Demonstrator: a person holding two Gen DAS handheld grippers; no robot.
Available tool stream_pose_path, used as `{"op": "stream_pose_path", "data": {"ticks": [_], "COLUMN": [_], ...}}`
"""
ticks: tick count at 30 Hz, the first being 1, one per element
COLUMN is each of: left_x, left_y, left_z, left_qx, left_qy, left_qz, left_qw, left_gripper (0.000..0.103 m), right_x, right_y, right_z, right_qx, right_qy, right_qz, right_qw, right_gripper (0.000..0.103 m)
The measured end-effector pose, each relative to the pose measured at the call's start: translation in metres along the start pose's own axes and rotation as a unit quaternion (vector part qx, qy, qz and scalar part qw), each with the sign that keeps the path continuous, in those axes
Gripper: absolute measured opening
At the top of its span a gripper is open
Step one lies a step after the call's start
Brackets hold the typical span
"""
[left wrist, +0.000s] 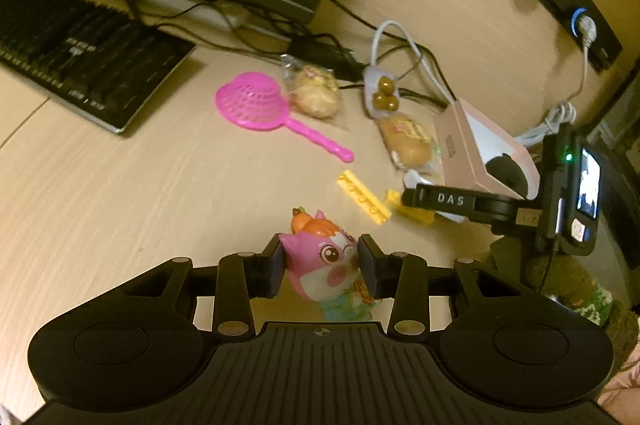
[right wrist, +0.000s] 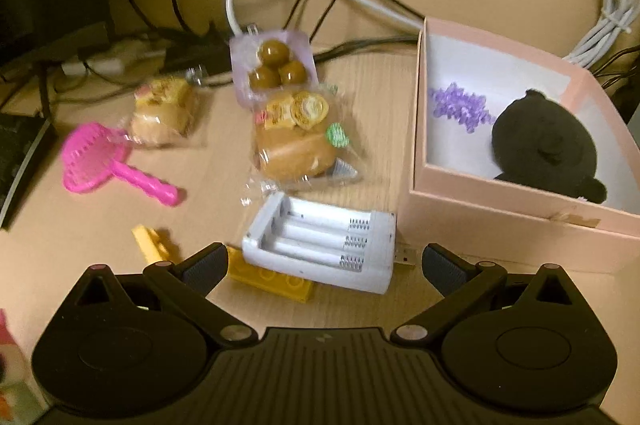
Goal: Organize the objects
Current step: 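Grasp the cat figurine with the left tool while the right tool approaches the white charger, then grasp the white battery charger with the right tool while the left tool holds the figurine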
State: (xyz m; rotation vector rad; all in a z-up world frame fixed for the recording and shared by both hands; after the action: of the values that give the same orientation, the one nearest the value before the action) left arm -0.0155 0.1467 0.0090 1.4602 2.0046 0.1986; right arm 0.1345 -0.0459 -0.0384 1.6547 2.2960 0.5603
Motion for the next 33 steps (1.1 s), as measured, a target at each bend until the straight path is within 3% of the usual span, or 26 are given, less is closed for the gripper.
{"op": "stream_pose_path", "data": {"ticks": [2,9,16,24,29,33], "left_x": [0.004,-0.016,-0.055,-0.086,-0.103,-0.112], "left_y": [0.0,0.001,-0.006,-0.011,-0.011,-0.011], "left_z": [-0.001,0.011,0.031,0.051,0.059,0.061], "left_qx": [-0.003,0.01,0.037,0.06,0.065,0.066], "left_qy": [0.001,-0.015,-0.037,-0.047,-0.052,-0.048], "left_qz": [-0.009,0.007,0.044,0.072,0.086,0.091], "left_qw": [1.0,0.9998,0.9976,0.9945,0.9928,0.9925], "left_gripper": [0.043,0.043,0.043,0.043,0.043,0.043], "right_x": [0.001,-0.005,-0.04,-0.069,-0.08,-0.1], "right_y": [-0.003,-0.025,-0.062,-0.106,-0.12,-0.131], "right_z": [-0.002,-0.024,-0.062,-0.087,-0.085,-0.09], "right_qx": [-0.008,-0.02,-0.046,-0.048,-0.044,-0.055], "right_qy": [0.006,0.022,0.019,0.018,0.002,-0.038], "right_qz": [-0.008,-0.044,-0.068,-0.139,-0.144,-0.13], "right_qw": [1.0,0.999,0.996,0.989,0.989,0.989], "right_gripper": [0.092,0.092,0.092,0.092,0.093,0.1]}}
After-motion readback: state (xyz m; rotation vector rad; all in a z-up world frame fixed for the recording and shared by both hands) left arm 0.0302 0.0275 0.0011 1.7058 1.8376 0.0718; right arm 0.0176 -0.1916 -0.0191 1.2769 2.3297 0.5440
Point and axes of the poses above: each gripper's, at about its wrist camera, not at the fingertips, and z roughly the way its jaws point, x to its left, y to its top, the point moved 8 cm from there along z, roughly the way its jaws point, and after that the axes turned 11 degrees about x, right-handed, at the moved point
